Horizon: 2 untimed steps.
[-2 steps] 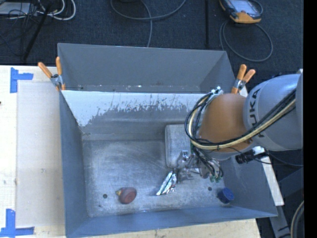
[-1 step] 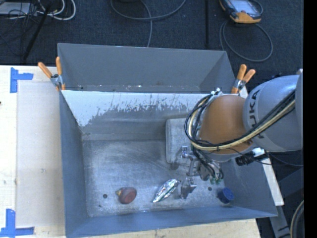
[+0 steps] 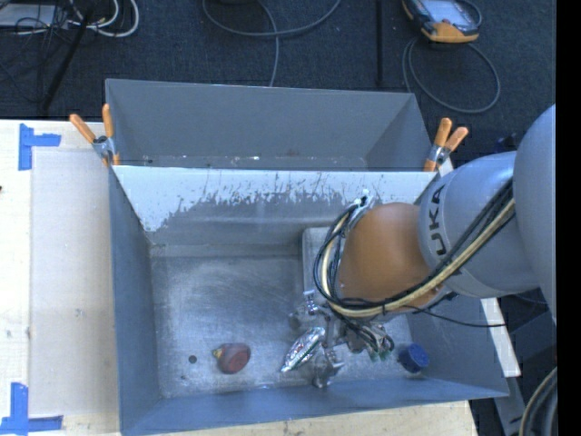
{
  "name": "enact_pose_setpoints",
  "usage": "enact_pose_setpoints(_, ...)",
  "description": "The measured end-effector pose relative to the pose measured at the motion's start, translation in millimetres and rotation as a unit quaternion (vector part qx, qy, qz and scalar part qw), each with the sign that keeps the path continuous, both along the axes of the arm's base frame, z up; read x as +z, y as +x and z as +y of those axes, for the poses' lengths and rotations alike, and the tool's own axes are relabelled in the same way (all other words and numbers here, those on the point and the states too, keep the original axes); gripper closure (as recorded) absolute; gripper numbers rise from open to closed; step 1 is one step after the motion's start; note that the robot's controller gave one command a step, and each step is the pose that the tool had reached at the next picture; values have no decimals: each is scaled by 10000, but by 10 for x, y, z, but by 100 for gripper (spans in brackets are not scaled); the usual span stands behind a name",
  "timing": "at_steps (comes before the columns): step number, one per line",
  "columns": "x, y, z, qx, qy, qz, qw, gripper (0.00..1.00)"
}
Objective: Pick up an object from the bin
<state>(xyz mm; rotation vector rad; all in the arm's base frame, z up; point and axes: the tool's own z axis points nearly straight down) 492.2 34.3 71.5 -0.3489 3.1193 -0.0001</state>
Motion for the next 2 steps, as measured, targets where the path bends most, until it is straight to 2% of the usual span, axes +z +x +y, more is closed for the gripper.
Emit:
enact_pose_setpoints(1,13,3,1,-8,4,-9,10000,100)
enact_pose_setpoints(2,1485,5,-91,1100,-4,-19,9939,100)
